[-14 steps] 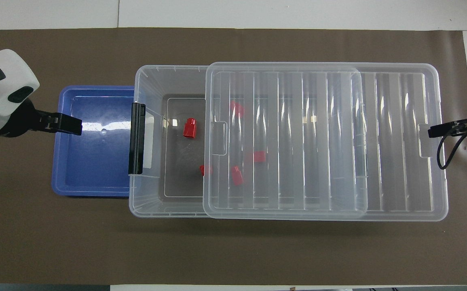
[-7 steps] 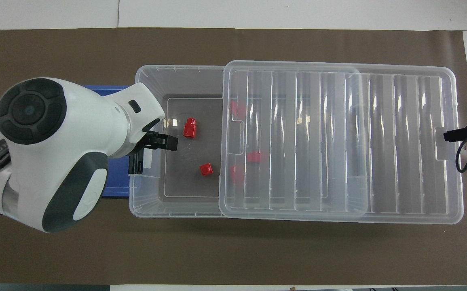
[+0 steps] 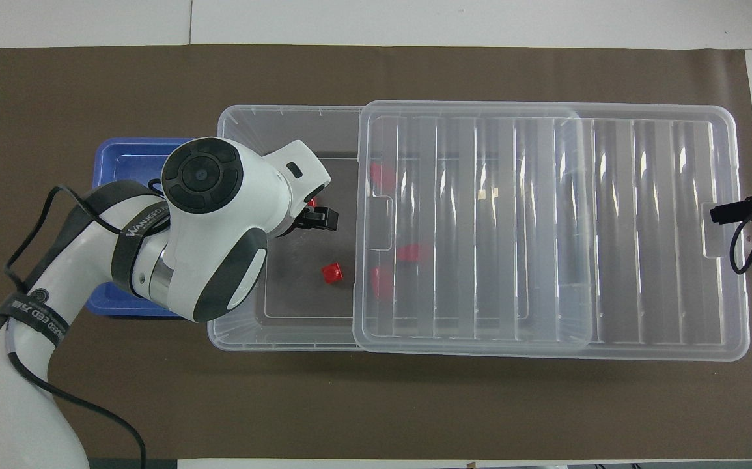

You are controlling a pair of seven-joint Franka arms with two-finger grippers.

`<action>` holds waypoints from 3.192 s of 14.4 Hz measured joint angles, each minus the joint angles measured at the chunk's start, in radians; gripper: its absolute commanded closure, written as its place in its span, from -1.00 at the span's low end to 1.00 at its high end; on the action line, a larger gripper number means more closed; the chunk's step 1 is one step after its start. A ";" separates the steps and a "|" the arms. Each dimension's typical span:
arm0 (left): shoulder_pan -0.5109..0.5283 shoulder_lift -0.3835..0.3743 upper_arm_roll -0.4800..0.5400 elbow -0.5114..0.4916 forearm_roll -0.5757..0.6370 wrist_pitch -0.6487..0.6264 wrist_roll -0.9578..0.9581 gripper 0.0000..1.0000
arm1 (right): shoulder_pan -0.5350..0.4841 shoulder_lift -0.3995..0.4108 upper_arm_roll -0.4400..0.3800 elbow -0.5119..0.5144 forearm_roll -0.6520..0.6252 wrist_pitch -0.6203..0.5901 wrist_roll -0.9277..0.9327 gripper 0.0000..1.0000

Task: Place red block in blue tray from box
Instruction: 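Reach the left gripper into the opened box toward a red block, then grasp the red block with the left gripper and lift it, then carry the red block over the blue tray with the left gripper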

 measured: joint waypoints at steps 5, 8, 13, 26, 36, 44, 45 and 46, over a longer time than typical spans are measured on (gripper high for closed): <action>-0.001 0.066 0.002 -0.036 0.000 0.112 -0.005 -1.00 | 0.001 0.000 0.088 0.272 0.000 -0.332 0.155 -1.00; -0.002 0.125 0.002 -0.043 0.038 0.173 -0.012 -1.00 | 0.003 -0.003 0.139 0.352 0.000 -0.452 0.255 -1.00; -0.002 0.175 0.006 -0.043 0.053 0.233 -0.019 -0.83 | 0.008 0.000 0.151 0.354 0.000 -0.467 0.291 -1.00; -0.002 0.123 0.018 -0.037 0.086 0.175 -0.023 1.00 | 0.010 -0.001 0.152 0.355 -0.001 -0.452 0.291 -1.00; 0.005 -0.142 0.023 -0.035 0.086 -0.095 -0.041 1.00 | -0.052 -0.008 0.141 0.296 -0.006 -0.352 0.245 1.00; 0.232 -0.226 0.033 -0.108 0.087 -0.095 0.086 1.00 | -0.153 -0.032 0.138 0.172 -0.007 -0.194 0.100 1.00; 0.268 -0.226 0.035 -0.125 0.087 -0.068 0.105 1.00 | -0.164 -0.031 0.138 0.157 -0.007 -0.174 0.093 1.00; 0.304 -0.226 0.035 -0.148 0.087 -0.030 0.121 1.00 | -0.176 -0.030 0.138 0.139 -0.007 -0.151 0.089 1.00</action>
